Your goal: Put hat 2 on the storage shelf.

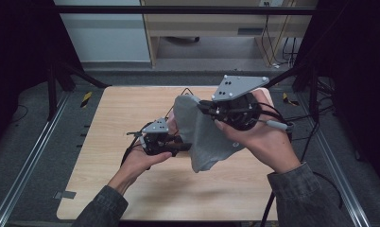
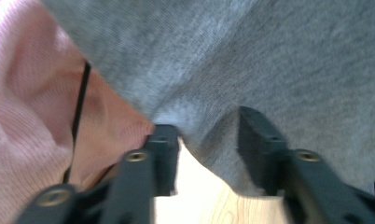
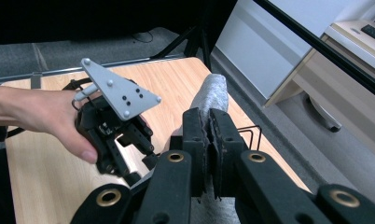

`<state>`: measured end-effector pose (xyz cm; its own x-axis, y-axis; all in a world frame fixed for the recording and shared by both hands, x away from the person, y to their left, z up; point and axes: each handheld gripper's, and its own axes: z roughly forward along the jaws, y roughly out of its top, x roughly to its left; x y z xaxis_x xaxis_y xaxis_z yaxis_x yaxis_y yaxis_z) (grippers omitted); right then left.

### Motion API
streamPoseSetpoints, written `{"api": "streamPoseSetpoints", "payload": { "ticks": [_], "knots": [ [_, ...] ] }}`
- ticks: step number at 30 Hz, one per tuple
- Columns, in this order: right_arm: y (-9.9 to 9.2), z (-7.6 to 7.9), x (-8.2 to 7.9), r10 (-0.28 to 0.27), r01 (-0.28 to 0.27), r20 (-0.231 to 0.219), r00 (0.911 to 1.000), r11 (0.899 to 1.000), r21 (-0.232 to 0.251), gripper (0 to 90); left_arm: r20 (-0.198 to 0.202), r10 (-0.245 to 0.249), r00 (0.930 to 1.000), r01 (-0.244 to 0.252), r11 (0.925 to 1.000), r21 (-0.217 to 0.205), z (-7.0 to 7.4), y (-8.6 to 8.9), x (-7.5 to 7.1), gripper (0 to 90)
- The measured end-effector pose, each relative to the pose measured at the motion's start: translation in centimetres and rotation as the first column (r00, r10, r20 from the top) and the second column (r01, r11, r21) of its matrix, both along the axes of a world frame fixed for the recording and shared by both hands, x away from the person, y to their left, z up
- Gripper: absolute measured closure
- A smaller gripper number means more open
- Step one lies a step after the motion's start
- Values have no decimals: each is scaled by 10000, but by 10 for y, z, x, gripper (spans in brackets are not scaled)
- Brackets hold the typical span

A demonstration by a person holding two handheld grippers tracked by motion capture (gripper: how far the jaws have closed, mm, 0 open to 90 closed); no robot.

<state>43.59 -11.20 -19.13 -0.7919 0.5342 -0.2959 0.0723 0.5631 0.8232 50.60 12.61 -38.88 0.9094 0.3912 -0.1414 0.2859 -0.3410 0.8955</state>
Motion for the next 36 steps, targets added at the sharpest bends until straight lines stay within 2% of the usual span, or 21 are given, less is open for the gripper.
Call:
{"api": "streamPoseSetpoints", "payload": {
  "ticks": [4, 9, 14, 17, 18, 19, 20, 21, 22, 25, 26, 27, 28, 29, 32, 33, 34, 36],
  "knots": [
    [-9, -4, 2, -186, 186, -50, 9998, 9998, -13, 859, -187, 133, 9997, -136, 9998, -146, 3, 2, 1, 857],
    [-19, -8, 5, -459, 460, -107, 9989, 9989, 54, 859, 30, 287, 9996, -288, 9992, 272, 15, 11, -3, 871],
    [-30, -8, 11, -793, 795, -87, 9968, 9963, 328, 858, 473, 683, 9965, -709, 9959, 569, 43, 29, -6, 874],
    [-35, -6, 19, -1051, 1048, 4, 9945, 9922, 678, 859, 722, 1140, 9909, -1197, 9896, 803, 68, 41, -5, 875],
    [-38, -4, 26, -1204, 1189, 83, 9927, 9879, 999, 858, 828, 1234, 9889, -1306, 9876, 869, 76, 44, -4, 875],
    [-38, -4, 26, -1204, 1189, 83, 9927, 9879, 999, 858, 920, 1313, 9871, -1394, 9863, 879, 82, 46, -3, 875],
    [-40, -1, 33, -1332, 1304, 121, 9910, 9824, 1337, 859, 1031, 1388, 9849, -1485, 9845, 934, 91, 49, -2, 876],
    [-40, -1, 33, -1332, 1304, 121, 9910, 9824, 1337, 859, 1133, 1469, 9826, -1573, 9835, 895, 99, 51, 0, 876],
    [-43, 3, 42, -1475, 1420, 203, 9889, 9752, 1697, 859, 1233, 1583, 9797, -1703, 9809, 938, 106, 53, 1, 877],
    [-45, 7, 57, -1717, 1623, 267, 9848, 9639, 2109, 859, 1495, 1924, 9699, -2104, 9708, 1157, 125, 57, 9, 877],
    [-45, 7, 57, -1717, 1623, 267, 9848, 9639, 2109, 859, 1540, 2054, 9665, -2235, 9684, 1106, 129, 58, 13, 877],
    [-45, 8, 67, -1869, 1743, 321, 9819, 9562, 2354, 879, 1608, 2143, 9634, -2335, 9659, 1117, 133, 59, 16, 877],
    [-45, 8, 67, -1869, 1743, 321, 9819, 9562, 2354, 879, 1672, 2249, 9599, -2449, 9632, 1105, 136, 60, 20, 877],
    [-45, 9, 77, -2014, 1854, 391, 9787, 9500, 2513, 881, 1703, 2368, 9565, -2568, 9606, 1065, 138, 61, 24, 877],
    [-45, 7, 87, -2108, 1937, 385, 9768, 9453, 2624, 883, 1752, 2571, 9504, -2777, 9549, 1051, 141, 60, 34, 877],
    [-45, 4, 96, -2167, 1998, 363, 9756, 9437, 2637, 886, 1706, 2552, 9517, -2754, 9553, 1077, 141, 59, 37, 879],
    [-45, 4, 96, -2167, 1998, 363, 9756, 9437, 2637, 886, 1760, 2554, 9507, -2778, 9535, 1168, 140, 58, 39, 879],
    [-44, 1, 104, -2167, 2024, 273, 9759, 9441, 2602, 888, 1894, 2674, 9448, -2940, 9470, 1297, 139, 55, 43, 880]
  ]
}}
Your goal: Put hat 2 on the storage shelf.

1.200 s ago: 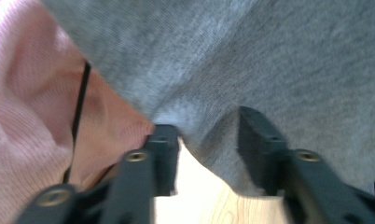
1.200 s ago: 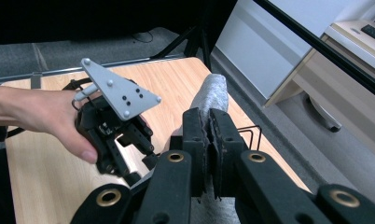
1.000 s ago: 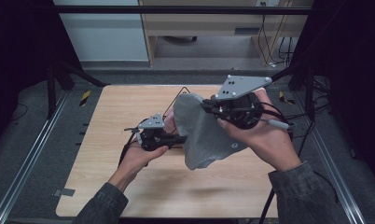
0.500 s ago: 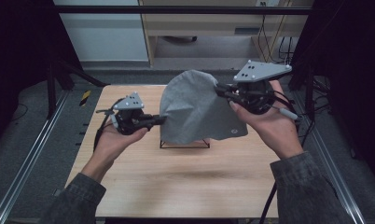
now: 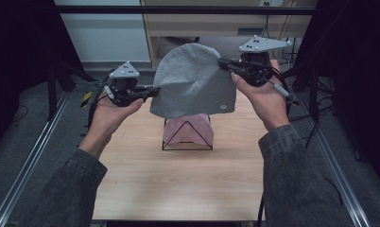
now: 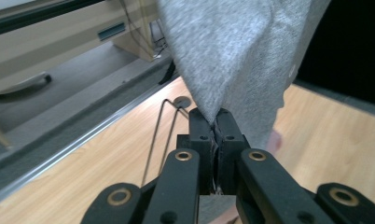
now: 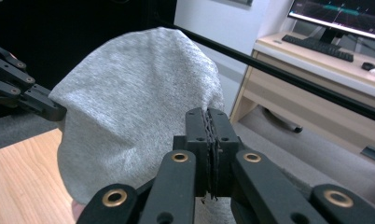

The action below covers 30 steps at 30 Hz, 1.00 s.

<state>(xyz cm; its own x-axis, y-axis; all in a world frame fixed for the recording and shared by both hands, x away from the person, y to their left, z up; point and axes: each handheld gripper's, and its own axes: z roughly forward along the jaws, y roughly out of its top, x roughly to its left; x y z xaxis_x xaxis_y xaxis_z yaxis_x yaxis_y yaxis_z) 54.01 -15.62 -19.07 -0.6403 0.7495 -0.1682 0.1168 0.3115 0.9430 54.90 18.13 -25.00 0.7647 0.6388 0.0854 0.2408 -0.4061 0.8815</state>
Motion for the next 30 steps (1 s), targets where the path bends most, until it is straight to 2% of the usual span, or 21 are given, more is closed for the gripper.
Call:
{"api": "streamPoseSetpoints", "payload": {
  "ticks": [5, 12, 14, 15, 17, 23, 25, 26, 30],
  "knots": [
    [1, -5, 14, -160, 160, 14, 9999, 9999, 4, 891, 166, 295, 9994, -291, 9993, -249, 1, -1, 10, 880],
    [1, 4, 29, -393, 386, 242, 9989, 9988, 298, 890, 493, 634, 9968, -608, 9968, -521, 9, 0, 22, 880],
    [2, 5, 34, -418, 406, 332, 9986, 9986, 353, 891, 657, 739, 9951, -706, 9962, -518, 10, 0, 25, 880],
    [4, 6, 36, -417, 403, 410, 9983, 9986, 348, 891, 765, 750, 9942, -725, 9967, -358, 10, 1, 26, 880],
    [6, 6, 40, -414, 396, 422, 9982, 9983, 432, 890, 809, 857, 9930, -822, 9956, -451, 9, 1, 29, 880],
    [13, -1, 55, -495, 475, 431, 9978, 9978, 456, 891, 851, 1040, 9909, -1011, 9942, -380, 1, 0, 43, 880],
    [14, -4, 59, -467, 449, 381, 9982, 9980, 455, 891, 742, 993, 9923, -967, 9946, -372, -3, -1, 46, 880],
    [15, -6, 61, -478, 462, 373, 9982, 9981, 415, 890, 753, 978, 9924, -964, 9951, -224, -6, -1, 47, 879],
    [16, -16, 66, -431, 422, 264, 9987, 9986, 315, 890, 811, 1061, 9910, -1058, 9944, -73, -16, -2, 52, 879]
  ]
}}
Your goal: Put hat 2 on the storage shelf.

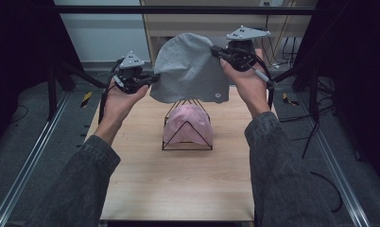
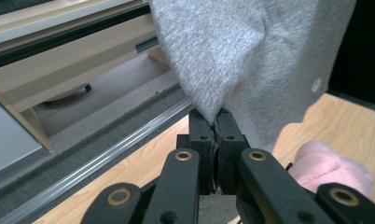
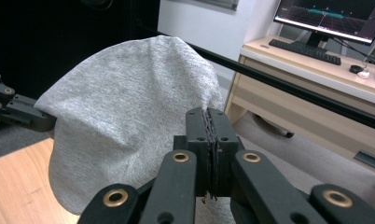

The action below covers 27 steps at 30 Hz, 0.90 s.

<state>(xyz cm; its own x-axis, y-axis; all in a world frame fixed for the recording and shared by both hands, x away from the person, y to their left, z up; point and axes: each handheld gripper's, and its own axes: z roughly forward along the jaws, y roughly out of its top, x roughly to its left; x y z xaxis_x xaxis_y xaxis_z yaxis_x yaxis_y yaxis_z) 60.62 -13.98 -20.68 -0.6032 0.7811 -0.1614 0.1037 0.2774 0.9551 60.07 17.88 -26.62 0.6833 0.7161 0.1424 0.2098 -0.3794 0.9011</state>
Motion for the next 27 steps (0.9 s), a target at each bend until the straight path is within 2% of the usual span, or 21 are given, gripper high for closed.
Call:
{"api": "streamPoseSetpoints", "payload": {
  "ticks": [5, 11, 18, 27],
  "knots": [
    [-1, -16, 6, -73, 74, -159, 9998, 10000, 57, 890, -78, 111, 9999, -111, 9999, 79, -14, -3, 6, 879],
    [-4, -40, 10, -122, 126, -509, 9986, 9999, 89, 890, -73, 209, 9998, -206, 9989, 430, -35, -9, 8, 879],
    [-4, -68, 11, -56, 66, -831, 9965, 9999, 126, 890, -299, 384, 9988, -371, 9984, 434, -60, -6, 9, 878],
    [1, -89, 12, 3, 13, -1157, 9933, 9999, 139, 890, -660, 480, 9967, -450, 9979, 458, -81, 1, 8, 878]
  ]
}}
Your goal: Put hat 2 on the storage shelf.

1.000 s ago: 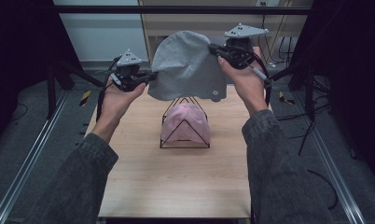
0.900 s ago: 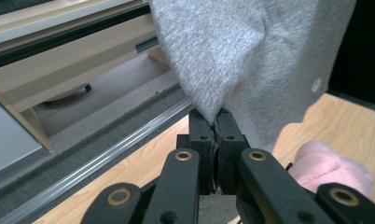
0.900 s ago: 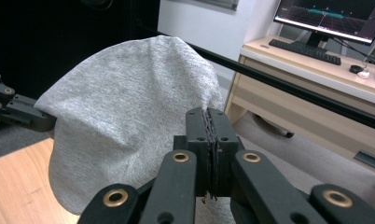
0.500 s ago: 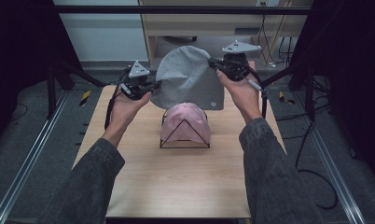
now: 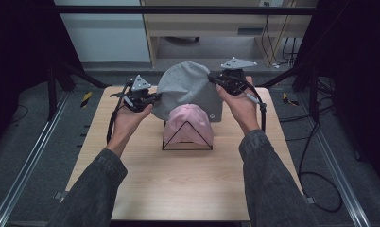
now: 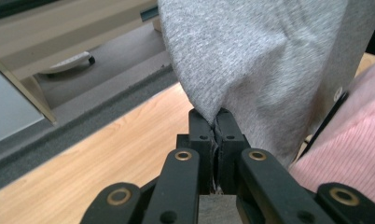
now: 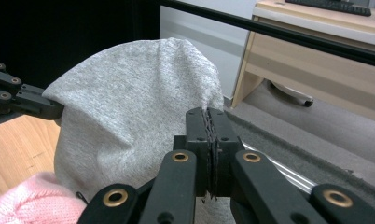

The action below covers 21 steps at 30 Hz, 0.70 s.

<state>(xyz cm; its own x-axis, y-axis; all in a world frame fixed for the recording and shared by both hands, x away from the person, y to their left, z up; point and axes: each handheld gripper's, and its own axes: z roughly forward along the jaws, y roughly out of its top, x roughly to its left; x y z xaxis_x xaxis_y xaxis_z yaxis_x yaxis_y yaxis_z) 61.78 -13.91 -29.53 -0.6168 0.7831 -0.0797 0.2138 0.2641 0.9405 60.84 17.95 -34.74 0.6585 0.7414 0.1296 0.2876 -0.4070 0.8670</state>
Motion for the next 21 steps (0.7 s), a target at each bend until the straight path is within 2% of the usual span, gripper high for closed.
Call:
{"api": "streamPoseSetpoints", "payload": {
  "ticks": [10, 16, 21],
  "knots": [
    [2, -25, 4, -71, 63, -448, 9990, 9998, -187, 890, -511, 82, 9987, -86, 9999, -61, -25, 4, 0, 878],
    [1, -43, 7, -168, 142, -818, 9965, 9994, -321, 889, -803, 20, 9968, -8, 9999, 149, -40, 3, 0, 877],
    [1, -53, 9, -218, 188, -1053, 9942, 9994, -293, 888, -986, 141, 9950, -133, 9999, 88, -49, 5, -1, 877]
  ]
}}
